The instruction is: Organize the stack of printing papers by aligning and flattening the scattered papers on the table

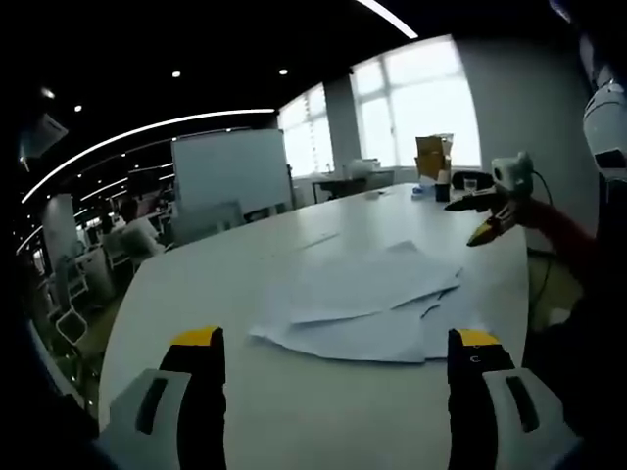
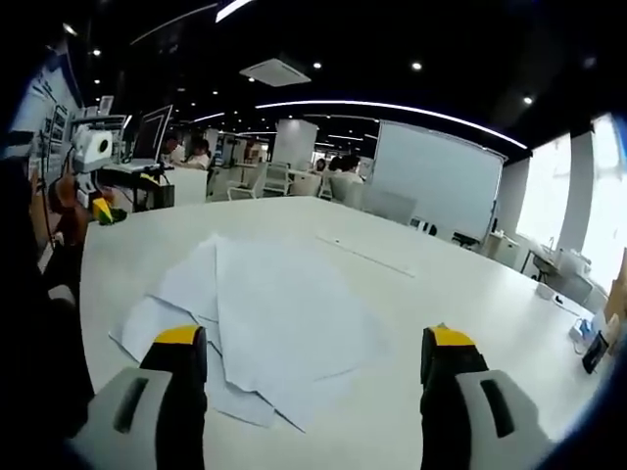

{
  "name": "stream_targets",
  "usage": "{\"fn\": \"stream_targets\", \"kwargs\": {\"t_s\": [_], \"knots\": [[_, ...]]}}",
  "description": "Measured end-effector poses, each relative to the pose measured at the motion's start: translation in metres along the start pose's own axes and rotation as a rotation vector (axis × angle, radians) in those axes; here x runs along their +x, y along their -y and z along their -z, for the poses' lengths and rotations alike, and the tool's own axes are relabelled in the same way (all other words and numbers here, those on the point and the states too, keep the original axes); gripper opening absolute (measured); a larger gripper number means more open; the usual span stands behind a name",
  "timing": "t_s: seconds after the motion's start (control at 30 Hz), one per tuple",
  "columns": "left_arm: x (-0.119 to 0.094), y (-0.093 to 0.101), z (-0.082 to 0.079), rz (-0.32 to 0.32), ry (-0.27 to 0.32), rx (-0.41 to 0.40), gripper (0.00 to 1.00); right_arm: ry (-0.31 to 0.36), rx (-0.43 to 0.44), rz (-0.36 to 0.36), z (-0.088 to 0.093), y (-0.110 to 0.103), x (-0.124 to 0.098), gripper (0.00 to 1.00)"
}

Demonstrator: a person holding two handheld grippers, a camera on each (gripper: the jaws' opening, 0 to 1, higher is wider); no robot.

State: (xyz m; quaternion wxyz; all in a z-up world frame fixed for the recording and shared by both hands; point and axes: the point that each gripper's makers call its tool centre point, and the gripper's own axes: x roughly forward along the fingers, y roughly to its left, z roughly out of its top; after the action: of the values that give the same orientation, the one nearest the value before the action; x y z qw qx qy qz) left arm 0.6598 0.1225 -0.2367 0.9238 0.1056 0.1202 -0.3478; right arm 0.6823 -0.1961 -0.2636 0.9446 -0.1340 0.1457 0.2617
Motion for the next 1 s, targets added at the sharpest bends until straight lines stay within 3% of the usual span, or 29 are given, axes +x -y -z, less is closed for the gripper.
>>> {"fn": "stream_targets", "kwargs": {"t_s": [0.5, 0.63, 1.0], "knots": [[-0.001, 0.001, -0.001, -0.002, -0.003, 0.007, 0.97, -0.007, -0.002, -0.007, 0.003, 0.003, 0.014, 0.84], [-0.001, 0.004, -0.008, 0.018, 0.035, -0.027, 0.97, -0.015, -0.009, -0.007, 0.005, 0.002, 0.016, 0.84], [-0.001, 0.003, -0.008, 0.012, 0.035, -0.014, 0.97, -0.014, 0.001, 0.003, 0.007, 0.006, 0.02, 0.84]]}}
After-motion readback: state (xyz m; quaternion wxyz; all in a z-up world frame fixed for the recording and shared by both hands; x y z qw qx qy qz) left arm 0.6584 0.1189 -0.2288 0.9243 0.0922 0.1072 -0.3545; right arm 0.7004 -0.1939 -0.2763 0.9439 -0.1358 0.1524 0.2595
